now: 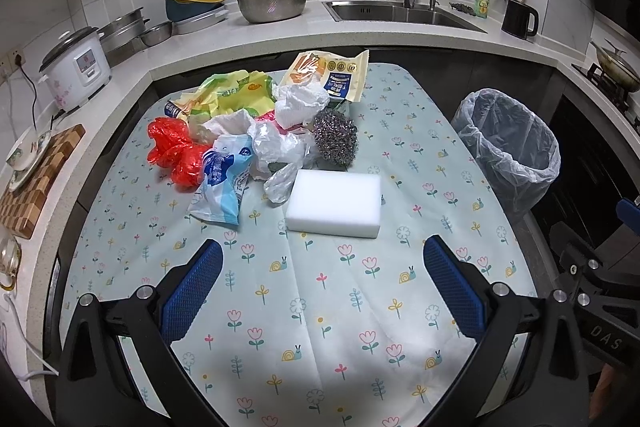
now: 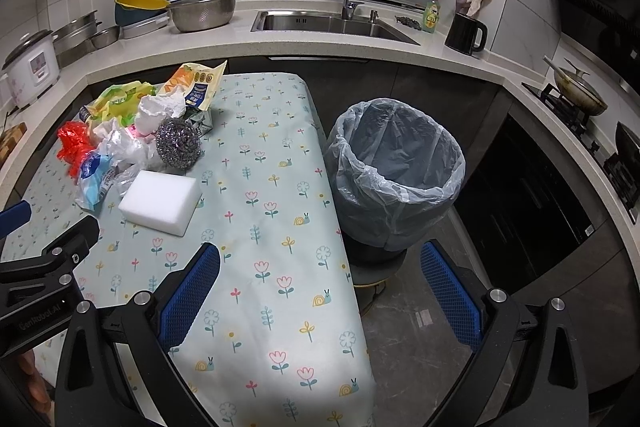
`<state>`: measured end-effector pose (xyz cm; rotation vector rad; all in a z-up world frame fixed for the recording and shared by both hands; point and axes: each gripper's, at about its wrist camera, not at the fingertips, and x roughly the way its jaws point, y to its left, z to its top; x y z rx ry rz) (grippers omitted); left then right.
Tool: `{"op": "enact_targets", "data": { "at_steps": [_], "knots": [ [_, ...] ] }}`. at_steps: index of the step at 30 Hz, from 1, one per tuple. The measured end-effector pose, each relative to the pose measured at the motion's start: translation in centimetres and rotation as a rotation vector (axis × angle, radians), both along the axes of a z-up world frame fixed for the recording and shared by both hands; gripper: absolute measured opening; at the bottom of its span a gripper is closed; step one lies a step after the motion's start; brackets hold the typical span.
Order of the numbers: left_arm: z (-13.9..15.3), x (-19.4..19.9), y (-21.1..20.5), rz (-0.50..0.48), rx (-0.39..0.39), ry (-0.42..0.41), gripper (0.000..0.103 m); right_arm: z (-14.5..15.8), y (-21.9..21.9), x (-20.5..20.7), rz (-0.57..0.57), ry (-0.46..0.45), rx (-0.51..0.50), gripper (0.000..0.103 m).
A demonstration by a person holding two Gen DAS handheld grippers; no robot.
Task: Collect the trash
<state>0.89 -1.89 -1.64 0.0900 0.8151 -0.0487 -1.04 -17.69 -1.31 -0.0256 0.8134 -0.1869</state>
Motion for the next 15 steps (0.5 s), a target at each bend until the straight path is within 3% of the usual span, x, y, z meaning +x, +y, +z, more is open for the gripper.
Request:
{"op": "enact_targets", "data": {
  "at_steps": [8, 15],
  "knots": [
    [-0.4, 0.5, 1.2, 0.027, -0.002, 0.002, 0.096, -0.1, 0.1, 0.4, -0.010, 0.005, -0.003, 0.096],
    [-0.6, 2.1, 5.4, 0.089, -0.040, 0.037, 0.096, -0.5, 1.7, 1.6, -0.001, 0.017, 0.001, 0.096]
  ]
}}
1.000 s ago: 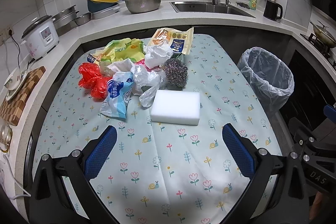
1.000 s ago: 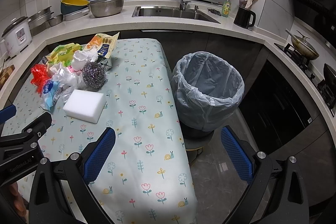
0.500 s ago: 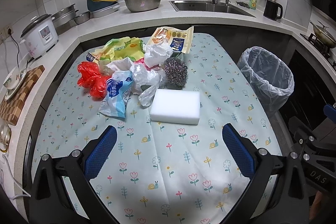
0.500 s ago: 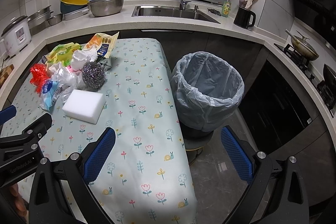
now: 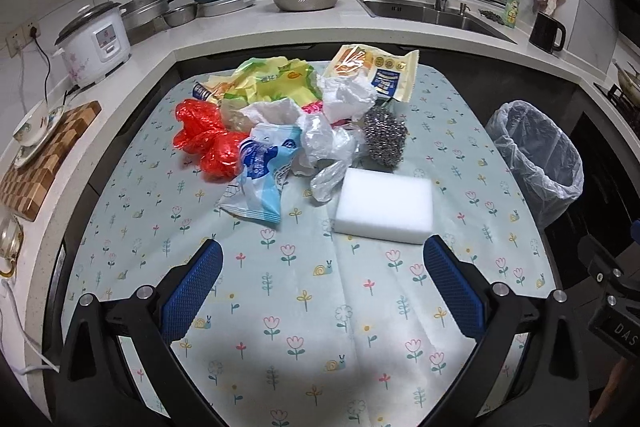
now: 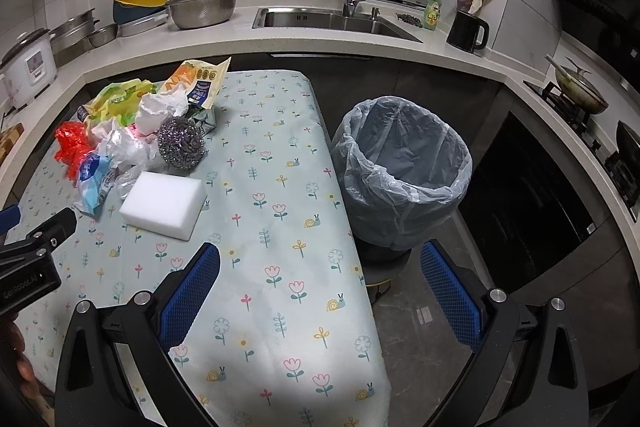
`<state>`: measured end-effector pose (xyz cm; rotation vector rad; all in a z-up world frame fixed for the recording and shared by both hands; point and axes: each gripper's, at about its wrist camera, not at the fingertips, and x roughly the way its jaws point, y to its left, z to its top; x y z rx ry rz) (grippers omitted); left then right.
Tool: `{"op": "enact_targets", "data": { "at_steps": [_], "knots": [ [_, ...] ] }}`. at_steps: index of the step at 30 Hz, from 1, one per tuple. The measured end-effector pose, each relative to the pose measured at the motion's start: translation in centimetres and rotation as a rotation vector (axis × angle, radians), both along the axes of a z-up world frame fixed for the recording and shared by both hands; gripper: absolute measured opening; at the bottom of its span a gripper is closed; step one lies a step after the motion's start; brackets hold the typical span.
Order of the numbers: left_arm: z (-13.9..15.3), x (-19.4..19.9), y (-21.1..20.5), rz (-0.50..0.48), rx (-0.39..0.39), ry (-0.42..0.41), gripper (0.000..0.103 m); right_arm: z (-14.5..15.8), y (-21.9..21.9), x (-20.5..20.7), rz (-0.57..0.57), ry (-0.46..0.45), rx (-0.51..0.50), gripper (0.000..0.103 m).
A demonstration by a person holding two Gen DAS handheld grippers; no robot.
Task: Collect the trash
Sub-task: 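Grasp the blue wet-wipes pack with the left tool while the right tool grasps the steel wool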
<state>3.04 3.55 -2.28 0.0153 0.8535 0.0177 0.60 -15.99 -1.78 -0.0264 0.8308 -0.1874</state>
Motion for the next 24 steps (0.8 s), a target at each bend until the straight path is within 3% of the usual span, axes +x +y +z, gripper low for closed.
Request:
{"op": "enact_targets", "data": {
  "at_steps": [6, 15, 24],
  "knots": [
    [-0.9, 2.1, 3.8, 0.044, 0.017, 0.012, 0.096, -0.4, 2.6, 2.1, 0.034, -0.001, 0.003, 0.096],
    [-3.1, 6.1, 9.2, 0.093, -0.024, 0.064, 0.096, -2.4, 6.5, 6.6, 0.070, 0.032, 0.037, 0.096],
    [-6.0, 11.0, 9.9, 0.058, -0.068, 0.126, 0.096, -4.7, 9.1, 12.2, 0.088, 0.069, 0.042, 0.096]
  ]
}}
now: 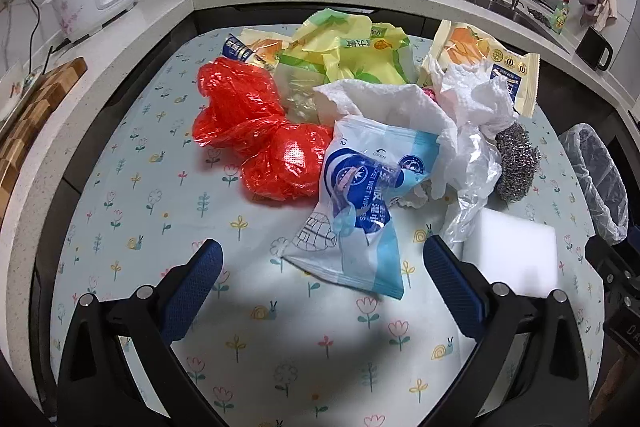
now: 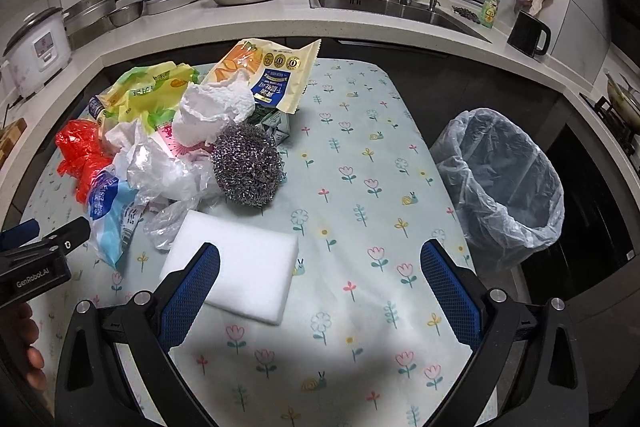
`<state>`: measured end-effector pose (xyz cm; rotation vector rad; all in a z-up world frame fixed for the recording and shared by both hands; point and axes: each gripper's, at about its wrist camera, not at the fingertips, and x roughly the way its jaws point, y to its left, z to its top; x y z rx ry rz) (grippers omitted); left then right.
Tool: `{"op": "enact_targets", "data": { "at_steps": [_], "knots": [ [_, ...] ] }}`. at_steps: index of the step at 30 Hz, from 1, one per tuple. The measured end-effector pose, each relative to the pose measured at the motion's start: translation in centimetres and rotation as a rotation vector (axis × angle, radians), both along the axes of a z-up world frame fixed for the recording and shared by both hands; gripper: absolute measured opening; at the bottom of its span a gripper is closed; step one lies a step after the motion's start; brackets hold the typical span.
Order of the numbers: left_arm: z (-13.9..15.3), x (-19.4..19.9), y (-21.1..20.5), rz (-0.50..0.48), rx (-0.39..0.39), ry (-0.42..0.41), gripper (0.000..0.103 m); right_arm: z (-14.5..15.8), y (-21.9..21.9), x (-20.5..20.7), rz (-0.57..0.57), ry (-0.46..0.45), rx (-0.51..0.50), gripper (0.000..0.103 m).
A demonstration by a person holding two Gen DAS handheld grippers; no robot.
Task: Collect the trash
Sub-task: 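Grasp the blue wet-wipes pack with the left tool while the right tool grasps the steel wool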
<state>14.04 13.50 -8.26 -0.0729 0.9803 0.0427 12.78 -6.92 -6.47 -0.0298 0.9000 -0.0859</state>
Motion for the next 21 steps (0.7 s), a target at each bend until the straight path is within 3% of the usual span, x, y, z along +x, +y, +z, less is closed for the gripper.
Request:
{"op": "enact_targets", "data": {
  "at_steps": [2, 6, 12, 18, 21],
  "knots": [
    [-0.5, 1.1, -0.2, -0.009, -0.018, 0.010, 0.095, -0.5, 0.3, 1.2, 0.003, 0.008, 0.001, 0.096],
    [-1.5, 2.8, -0.5, -0.044, -0.044, 0.039, 0.080, -1.4, 0.7, 3.7, 0.007, 0.020, 0.021, 0.094],
    [-2.3, 4.1, -0.7, -0.070, -0.078, 0.063, 0.053, -2.7, 1.6, 6.5, 0.027, 0.041, 0.078, 0.081],
    [-2.1, 4.3, -0.8, -0.085, -0.098, 0.053, 0.041, -3.5, 2.6, 8.5, 0.048, 0.039, 0.117, 0.076],
    [-2.0, 4.2, -0.8, -0.083, -0.108, 0.051, 0.037, -4.1, 2.9, 9.2, 0.064, 0.053, 0.149, 0.065]
  ]
}}
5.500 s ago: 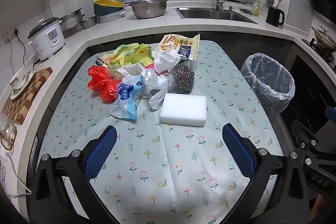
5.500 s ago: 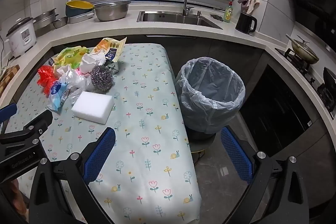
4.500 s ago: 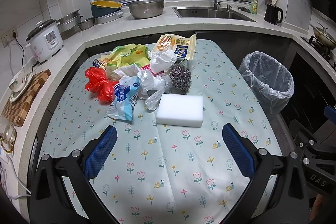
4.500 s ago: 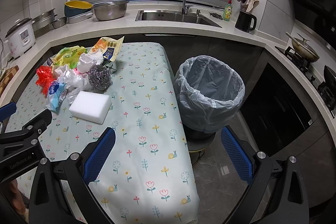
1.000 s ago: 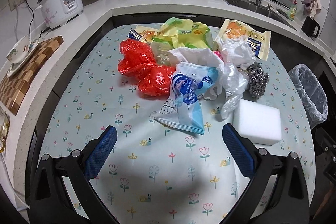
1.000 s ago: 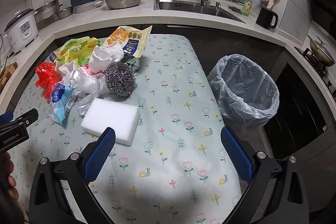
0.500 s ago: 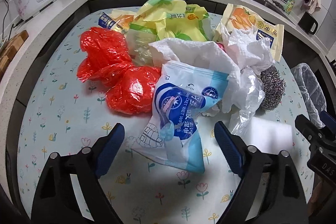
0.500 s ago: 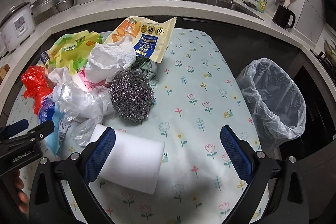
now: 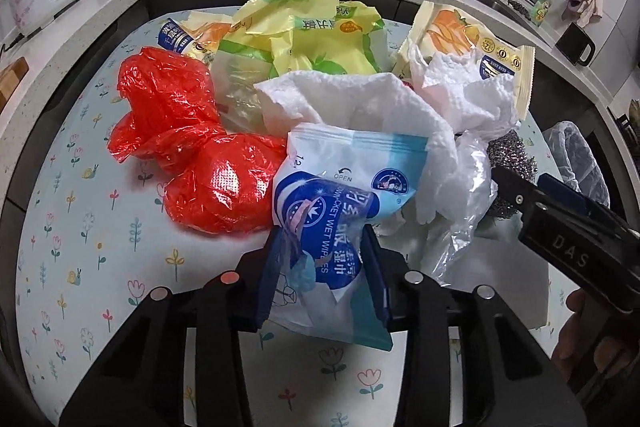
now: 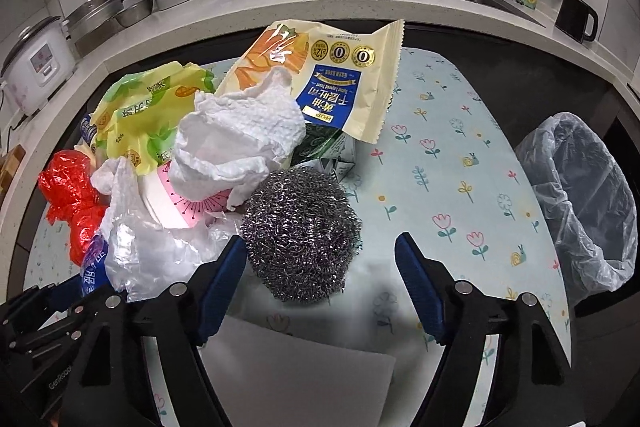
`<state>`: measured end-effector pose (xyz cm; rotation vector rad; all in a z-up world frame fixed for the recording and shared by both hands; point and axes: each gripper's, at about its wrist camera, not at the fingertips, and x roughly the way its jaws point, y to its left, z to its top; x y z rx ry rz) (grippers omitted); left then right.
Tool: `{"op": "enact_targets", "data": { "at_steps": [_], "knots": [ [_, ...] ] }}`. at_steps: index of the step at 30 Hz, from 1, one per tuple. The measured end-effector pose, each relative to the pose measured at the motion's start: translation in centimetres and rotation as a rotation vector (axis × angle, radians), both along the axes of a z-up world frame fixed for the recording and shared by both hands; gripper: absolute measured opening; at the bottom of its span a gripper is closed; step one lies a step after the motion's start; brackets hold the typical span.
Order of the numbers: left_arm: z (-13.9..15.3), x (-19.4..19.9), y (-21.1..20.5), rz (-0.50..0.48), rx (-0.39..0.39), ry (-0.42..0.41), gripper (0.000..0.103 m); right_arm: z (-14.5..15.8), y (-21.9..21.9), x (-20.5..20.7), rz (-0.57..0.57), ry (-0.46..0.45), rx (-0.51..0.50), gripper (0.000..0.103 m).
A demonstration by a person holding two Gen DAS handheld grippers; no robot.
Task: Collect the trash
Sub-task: 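Grasp the blue wet-wipes pack with the left tool while the right tool grasps the steel wool, then drop the steel wool and grasp the white paper towel with the right tool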
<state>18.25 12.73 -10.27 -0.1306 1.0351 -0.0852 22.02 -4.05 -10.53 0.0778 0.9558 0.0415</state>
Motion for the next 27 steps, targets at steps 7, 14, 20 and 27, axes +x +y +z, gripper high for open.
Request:
{"op": "enact_targets", "data": {
  "at_steps": [7, 14, 20, 27],
  "knots": [
    [0.9, -0.9, 0.0, 0.004, -0.013, -0.010, 0.031, 0.8, -0.2, -1.1, 0.015, -0.009, 0.051, 0.041],
    [2.8, -3.0, 0.2, 0.014, -0.006, -0.047, 0.031, 3.0, -1.7, -4.0, -0.010, -0.045, 0.063, 0.034],
    [5.0, -5.2, 0.3, 0.025, -0.009, -0.095, 0.030, 5.0, -3.3, -6.8, -0.041, -0.084, 0.072, 0.029],
    [7.5, -8.0, 0.1, 0.015, -0.014, -0.145, 0.030, 6.8, -4.7, -10.0, -0.056, -0.117, 0.072, 0.028]
  ]
}}
